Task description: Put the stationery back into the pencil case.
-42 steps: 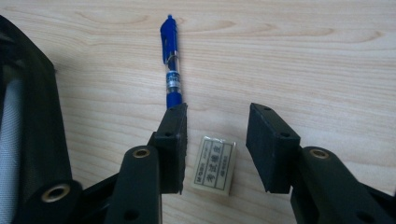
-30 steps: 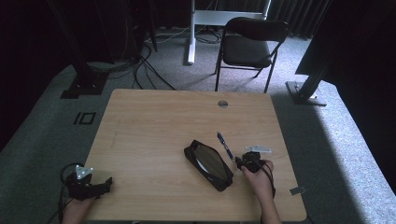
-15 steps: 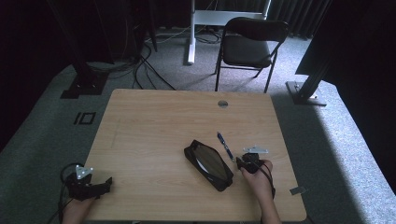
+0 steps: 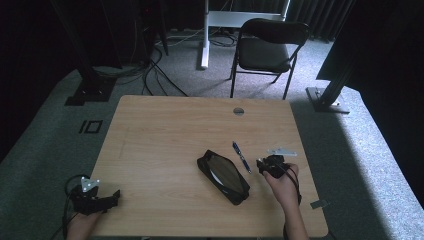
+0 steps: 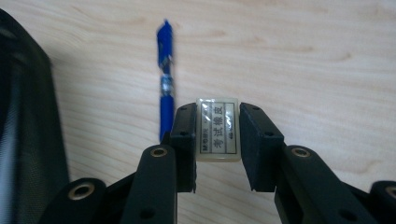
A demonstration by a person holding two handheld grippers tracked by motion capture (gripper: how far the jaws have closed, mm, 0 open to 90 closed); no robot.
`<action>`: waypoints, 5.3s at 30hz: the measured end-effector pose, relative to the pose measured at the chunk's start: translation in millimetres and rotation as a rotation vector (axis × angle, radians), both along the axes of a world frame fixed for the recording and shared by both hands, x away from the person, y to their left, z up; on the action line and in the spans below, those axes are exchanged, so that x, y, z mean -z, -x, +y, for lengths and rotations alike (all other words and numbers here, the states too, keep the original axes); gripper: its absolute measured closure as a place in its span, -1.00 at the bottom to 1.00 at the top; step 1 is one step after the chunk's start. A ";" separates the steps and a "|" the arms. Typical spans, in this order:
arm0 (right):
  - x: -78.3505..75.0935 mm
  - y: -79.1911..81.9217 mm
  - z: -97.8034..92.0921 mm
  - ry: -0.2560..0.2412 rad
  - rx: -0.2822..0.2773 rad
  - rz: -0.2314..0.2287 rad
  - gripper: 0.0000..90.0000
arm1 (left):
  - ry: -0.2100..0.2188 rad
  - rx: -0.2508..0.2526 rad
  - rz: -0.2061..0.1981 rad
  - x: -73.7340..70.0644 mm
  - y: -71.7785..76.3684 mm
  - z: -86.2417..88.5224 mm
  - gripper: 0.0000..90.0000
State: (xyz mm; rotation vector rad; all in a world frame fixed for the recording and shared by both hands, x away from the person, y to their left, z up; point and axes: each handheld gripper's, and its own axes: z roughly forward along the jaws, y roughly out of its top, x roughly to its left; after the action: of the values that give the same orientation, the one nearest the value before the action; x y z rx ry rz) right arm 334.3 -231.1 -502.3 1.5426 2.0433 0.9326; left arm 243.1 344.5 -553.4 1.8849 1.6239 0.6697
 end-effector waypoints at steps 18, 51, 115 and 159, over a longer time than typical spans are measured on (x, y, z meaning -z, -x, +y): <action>-41.9 10.9 14.4 -0.040 -0.084 -0.091 0.52 | 0.000 0.000 0.000 0.0 0.0 0.0 -0.99; -70.0 25.0 70.4 -0.070 -0.283 -0.122 0.52 | 0.000 0.000 0.000 0.0 0.0 0.0 -0.99; -8.7 -2.8 128.9 0.088 -0.410 0.185 0.51 | 0.000 0.000 0.000 0.0 0.0 0.0 -0.99; -65.2 6.4 97.7 -0.046 -0.394 -0.037 0.33 | -0.002 0.001 0.001 -0.1 0.0 0.2 -0.99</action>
State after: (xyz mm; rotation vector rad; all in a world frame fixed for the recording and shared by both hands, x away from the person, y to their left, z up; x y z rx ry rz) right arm 327.9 -133.4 -437.2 1.1507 2.3603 1.1449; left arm 243.2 344.7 -553.3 1.8878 1.6231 0.6708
